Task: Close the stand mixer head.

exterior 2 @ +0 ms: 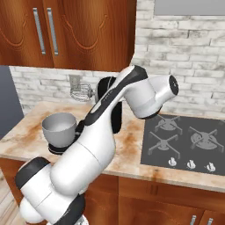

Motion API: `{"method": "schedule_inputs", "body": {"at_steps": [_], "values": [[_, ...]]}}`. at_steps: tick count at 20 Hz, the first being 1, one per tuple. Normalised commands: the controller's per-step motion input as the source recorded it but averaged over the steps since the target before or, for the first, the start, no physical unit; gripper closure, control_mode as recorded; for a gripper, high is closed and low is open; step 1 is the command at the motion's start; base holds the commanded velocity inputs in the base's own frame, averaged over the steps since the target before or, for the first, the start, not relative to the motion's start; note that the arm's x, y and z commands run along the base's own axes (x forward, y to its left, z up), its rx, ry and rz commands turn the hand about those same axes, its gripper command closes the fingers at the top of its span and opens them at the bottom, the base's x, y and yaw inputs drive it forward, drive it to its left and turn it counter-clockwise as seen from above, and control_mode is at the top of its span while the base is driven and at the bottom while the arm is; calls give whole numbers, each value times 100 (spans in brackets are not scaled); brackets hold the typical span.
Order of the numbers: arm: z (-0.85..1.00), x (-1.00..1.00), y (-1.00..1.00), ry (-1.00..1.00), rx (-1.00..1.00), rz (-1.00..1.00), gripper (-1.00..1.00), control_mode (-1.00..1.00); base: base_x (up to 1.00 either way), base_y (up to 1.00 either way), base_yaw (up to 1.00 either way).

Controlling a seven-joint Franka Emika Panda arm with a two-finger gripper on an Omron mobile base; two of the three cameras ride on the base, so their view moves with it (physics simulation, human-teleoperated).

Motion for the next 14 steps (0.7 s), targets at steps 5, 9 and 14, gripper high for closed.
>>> {"method": "schedule_inputs", "body": {"at_steps": [5, 9, 14], "values": [[-28, 45, 88, -15, -12, 30, -100, -100, 0, 0, 0], [-51, 26, 100, -12, -10, 31, -100, -100, 0, 0, 0], [-73, 20, 100, -10, -14, 28, -100, -100, 0, 0, 0]]}}
